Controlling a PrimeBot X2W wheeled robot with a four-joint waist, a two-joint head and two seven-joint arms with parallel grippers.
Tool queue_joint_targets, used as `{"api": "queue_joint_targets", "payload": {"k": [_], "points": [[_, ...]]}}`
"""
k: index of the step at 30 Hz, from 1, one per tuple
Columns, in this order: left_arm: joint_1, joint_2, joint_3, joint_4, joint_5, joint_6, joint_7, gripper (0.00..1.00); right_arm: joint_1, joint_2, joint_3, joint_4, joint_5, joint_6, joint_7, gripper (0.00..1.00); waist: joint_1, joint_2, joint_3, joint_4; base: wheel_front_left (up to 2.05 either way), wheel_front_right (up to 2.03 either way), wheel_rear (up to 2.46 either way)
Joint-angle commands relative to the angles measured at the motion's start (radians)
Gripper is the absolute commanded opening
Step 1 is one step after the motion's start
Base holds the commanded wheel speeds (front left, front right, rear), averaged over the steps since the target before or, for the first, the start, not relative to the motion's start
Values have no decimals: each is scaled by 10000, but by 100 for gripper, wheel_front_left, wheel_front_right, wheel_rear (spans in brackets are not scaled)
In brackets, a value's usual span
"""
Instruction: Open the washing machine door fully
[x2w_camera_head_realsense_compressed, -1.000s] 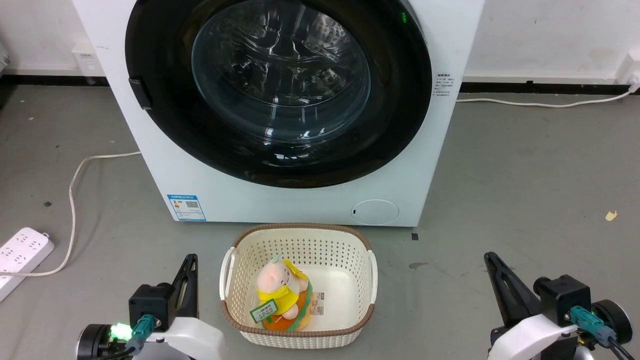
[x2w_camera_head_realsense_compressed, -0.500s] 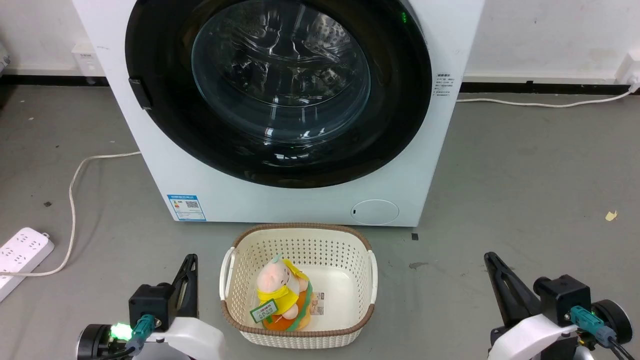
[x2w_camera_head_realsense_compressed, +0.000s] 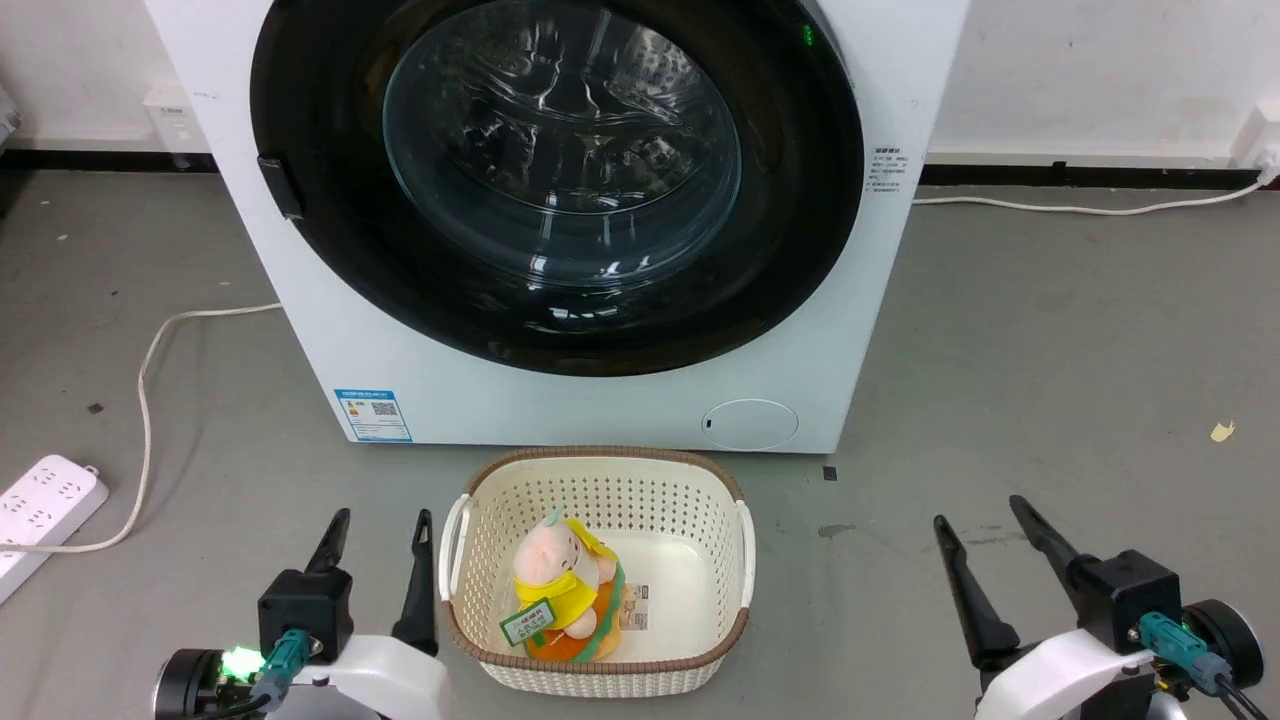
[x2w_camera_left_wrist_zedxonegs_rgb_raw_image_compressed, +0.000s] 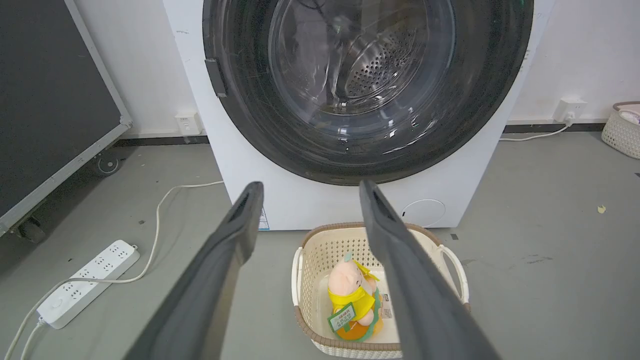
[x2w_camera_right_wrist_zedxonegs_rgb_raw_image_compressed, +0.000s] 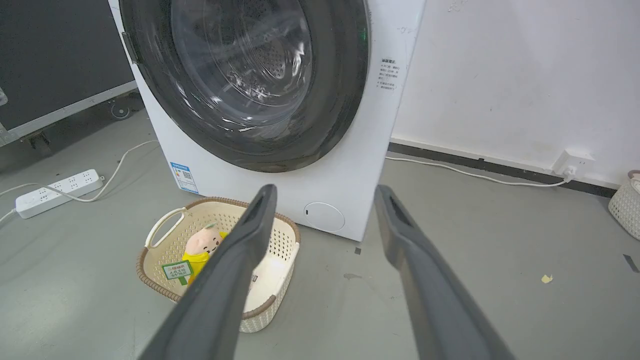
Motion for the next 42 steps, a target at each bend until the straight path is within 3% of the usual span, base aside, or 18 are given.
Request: {"api": "queue_joint_targets", "payload": {"k": [1, 24, 42], "points": [[-12, 0, -25, 18, -5, 1, -47, 100, 0, 1, -17, 19, 47, 0, -45, 100, 0, -1, -10, -3, 0, 0, 0], [-231, 1, -338, 49, -88, 20, -527, 100, -322, -48, -93, -45, 336, -2, -525, 100, 0, -1, 317, 51, 0, 0, 0], [-901, 2, -672, -73, -154, 46, -903, 100, -2359, -825, 142, 404, 2105, -3, -507, 100, 0, -1, 1418, 319, 0, 0, 0]]}}
